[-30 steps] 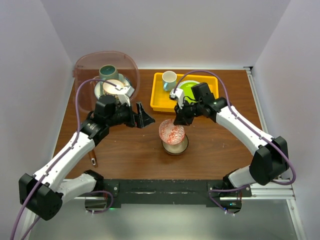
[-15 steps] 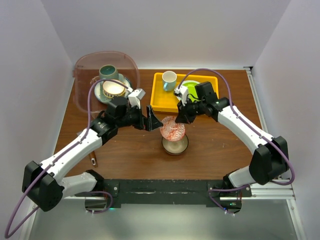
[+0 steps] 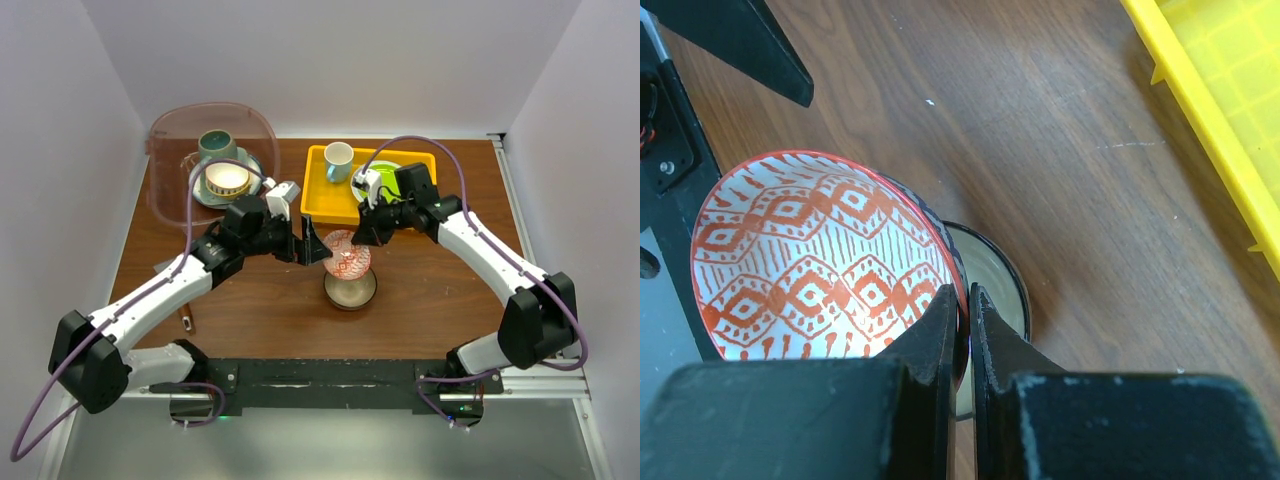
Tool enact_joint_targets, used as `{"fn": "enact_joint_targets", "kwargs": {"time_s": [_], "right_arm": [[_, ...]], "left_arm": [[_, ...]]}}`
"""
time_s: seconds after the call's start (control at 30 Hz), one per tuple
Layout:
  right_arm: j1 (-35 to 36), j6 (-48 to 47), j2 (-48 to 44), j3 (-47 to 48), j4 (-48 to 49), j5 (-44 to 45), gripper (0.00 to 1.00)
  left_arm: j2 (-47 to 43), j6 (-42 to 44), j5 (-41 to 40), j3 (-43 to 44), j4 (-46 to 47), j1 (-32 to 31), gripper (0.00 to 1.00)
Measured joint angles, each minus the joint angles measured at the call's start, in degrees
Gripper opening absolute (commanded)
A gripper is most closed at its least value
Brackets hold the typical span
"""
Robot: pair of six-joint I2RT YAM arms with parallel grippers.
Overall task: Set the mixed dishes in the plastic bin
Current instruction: Pick up the bowl from the center of the board.
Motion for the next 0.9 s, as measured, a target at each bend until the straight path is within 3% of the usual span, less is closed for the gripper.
{"fn": "enact_joint_targets", "kwargs": {"time_s": [0.9], "right_arm": [[-1.6, 2.21, 0.0, -1.29, 1.64, -0.31, 0.0]], "left_arm": [[4.28, -1.14, -2.6, 0.0, 1.11, -4.81, 1.0]]}}
